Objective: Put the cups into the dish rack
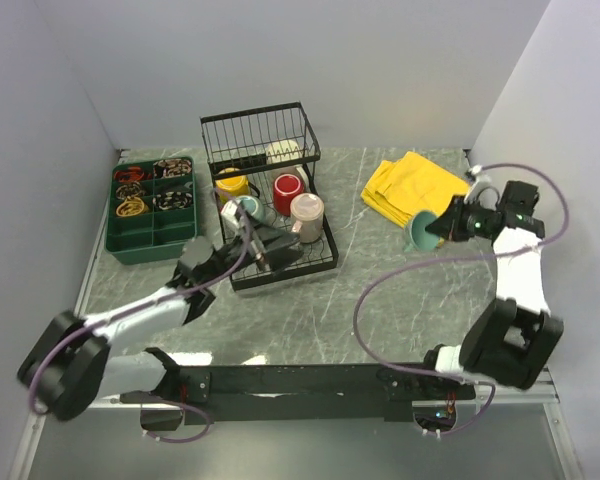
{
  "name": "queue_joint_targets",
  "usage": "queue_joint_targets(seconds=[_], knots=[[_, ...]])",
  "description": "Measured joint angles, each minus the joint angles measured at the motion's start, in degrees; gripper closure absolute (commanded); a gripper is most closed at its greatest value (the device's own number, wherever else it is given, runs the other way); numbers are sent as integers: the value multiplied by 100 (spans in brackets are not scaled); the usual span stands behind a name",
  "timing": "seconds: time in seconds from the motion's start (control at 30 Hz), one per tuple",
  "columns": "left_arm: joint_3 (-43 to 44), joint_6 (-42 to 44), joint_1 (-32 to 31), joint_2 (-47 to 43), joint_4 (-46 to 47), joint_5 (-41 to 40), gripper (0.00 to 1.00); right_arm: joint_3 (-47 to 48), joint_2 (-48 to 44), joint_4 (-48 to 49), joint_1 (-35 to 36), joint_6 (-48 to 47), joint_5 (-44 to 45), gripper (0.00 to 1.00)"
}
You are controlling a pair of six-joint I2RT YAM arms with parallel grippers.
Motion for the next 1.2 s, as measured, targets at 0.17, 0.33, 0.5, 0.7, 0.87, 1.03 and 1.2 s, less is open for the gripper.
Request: queue_joint_targets(seconds=[0.17,0.33,0.5,0.7,0.87,1.03,1.2], knots=[[1154,-638,-131,1178,1064,675,6,66,-1152,1499,42,997,-1357,100],[2138,-922,-293,1803,1749,1263,10,363,-1685,3206,348,2223,-2227,100],[2520,-1064,-439,2120,2135,1526,11,107,-2133,5480,929,4022,-2369,100],[2900,-1058,-708,2371,2105,1716,14,-63,-2625,6387,2275,4940,-1932,100],[3086,-1036,-857,2398,2151,1851,16,-66,-2577,7031,2804,5556,-1591,100],[3084,-1047,-883,2398,2271,1930,16,-227,-2319,7429,2994,6004,-1316,100],[3067,-1045,-907,2315,2420,2004,16,-262,-2146,7370,3027,6041,-1156,100]])
